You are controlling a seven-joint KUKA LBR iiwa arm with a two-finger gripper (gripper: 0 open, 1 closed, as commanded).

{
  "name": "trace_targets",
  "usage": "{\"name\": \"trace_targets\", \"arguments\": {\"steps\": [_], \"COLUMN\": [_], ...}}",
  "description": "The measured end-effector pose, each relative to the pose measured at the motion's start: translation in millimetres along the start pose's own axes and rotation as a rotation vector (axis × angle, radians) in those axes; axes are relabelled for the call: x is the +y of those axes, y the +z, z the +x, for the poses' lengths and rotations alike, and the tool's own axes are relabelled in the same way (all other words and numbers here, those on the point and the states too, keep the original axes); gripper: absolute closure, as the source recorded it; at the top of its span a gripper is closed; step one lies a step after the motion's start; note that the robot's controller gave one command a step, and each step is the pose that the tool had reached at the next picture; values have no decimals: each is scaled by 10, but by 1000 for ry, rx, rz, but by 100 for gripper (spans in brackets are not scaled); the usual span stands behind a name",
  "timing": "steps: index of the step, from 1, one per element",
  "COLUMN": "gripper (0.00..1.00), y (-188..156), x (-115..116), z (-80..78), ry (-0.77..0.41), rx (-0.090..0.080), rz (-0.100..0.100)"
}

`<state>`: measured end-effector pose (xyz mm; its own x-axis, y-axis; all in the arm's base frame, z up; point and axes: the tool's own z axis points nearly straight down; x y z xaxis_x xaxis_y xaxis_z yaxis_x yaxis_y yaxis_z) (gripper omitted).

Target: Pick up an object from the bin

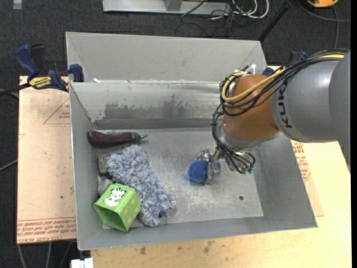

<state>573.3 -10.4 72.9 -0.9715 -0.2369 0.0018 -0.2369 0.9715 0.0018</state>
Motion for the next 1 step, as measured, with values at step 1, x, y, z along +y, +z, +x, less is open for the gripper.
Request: {"name": "trace_targets", "arguments": {"steps": [1], "gripper": [100], "y": [-518], "x": [125], "z": [-738], "ry": [-144], "rx": [-6], "rz": [1]}}
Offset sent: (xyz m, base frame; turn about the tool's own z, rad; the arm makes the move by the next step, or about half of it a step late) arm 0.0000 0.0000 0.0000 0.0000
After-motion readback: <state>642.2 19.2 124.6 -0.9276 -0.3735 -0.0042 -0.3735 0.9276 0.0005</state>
